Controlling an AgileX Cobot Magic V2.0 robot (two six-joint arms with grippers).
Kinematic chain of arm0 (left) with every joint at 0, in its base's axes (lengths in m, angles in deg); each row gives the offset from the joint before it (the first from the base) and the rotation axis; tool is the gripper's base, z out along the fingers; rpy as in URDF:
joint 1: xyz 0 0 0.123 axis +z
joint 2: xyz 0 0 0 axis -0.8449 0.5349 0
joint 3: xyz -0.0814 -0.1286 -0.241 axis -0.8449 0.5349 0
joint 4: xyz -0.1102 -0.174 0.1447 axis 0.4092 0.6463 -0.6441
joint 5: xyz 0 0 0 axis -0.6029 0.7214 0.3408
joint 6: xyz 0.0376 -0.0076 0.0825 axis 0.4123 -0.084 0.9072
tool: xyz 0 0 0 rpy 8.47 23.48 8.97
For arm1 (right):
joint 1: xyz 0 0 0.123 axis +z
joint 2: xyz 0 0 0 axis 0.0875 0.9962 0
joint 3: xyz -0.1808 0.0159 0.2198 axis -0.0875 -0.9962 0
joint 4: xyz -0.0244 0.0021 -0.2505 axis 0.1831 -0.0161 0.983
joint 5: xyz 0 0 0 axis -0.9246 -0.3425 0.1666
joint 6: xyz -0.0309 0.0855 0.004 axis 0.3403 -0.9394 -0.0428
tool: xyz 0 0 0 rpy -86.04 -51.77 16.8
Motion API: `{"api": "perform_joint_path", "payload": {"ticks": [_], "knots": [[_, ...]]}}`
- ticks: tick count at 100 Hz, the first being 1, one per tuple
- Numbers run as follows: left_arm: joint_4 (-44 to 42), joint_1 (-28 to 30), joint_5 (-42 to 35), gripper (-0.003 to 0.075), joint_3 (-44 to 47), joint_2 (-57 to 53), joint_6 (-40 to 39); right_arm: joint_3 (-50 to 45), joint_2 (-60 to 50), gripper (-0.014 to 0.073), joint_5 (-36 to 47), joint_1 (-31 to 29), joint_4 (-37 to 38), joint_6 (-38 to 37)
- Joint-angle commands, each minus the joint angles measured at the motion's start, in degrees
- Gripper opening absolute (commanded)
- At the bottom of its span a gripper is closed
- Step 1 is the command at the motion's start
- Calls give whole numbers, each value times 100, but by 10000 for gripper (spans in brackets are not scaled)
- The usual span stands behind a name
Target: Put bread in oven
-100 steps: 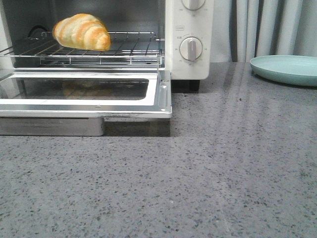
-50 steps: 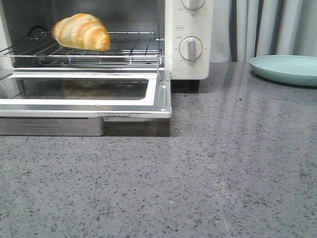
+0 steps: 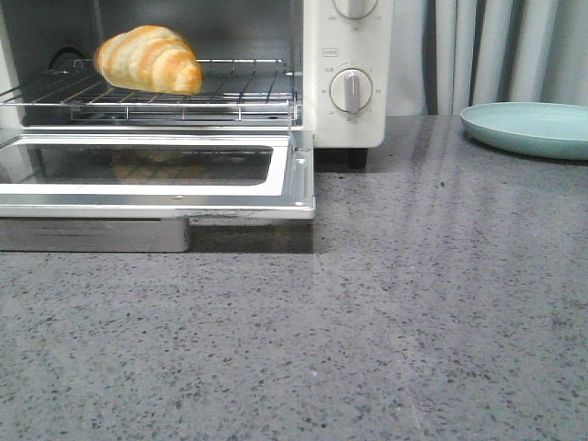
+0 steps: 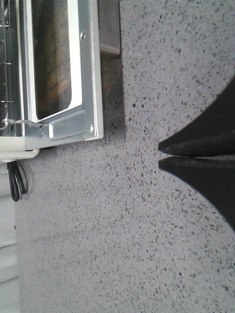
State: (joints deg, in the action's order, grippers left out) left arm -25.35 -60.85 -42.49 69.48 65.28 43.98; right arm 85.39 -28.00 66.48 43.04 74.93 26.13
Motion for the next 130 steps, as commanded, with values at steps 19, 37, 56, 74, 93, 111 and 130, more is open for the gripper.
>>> {"api": "perform_joint_path", "payload": {"ticks": [19,37,56,74,93,111,130], "knots": [[4,6,-291,-21,131,-168,-59,-1462,-67,-69,2554,-2135,74,10],[4,6,-291,-21,131,-168,-59,-2397,-288,-69,2700,-3033,-243,10],[4,6,-291,-21,131,-168,-59,-2375,-1178,-69,912,-3543,-241,10],[17,6,-291,-21,131,-168,-59,-2375,-1612,-69,385,-3644,-181,494],[17,6,-291,-21,131,-168,-59,-2375,-1628,-69,398,-3644,-181,701],[17,6,-291,-21,131,-168,-59,-2375,-1628,-69,398,-3644,-181,701],[17,6,-291,-21,131,-168,-59,-2375,-1628,-69,398,-3644,-181,701]]}}
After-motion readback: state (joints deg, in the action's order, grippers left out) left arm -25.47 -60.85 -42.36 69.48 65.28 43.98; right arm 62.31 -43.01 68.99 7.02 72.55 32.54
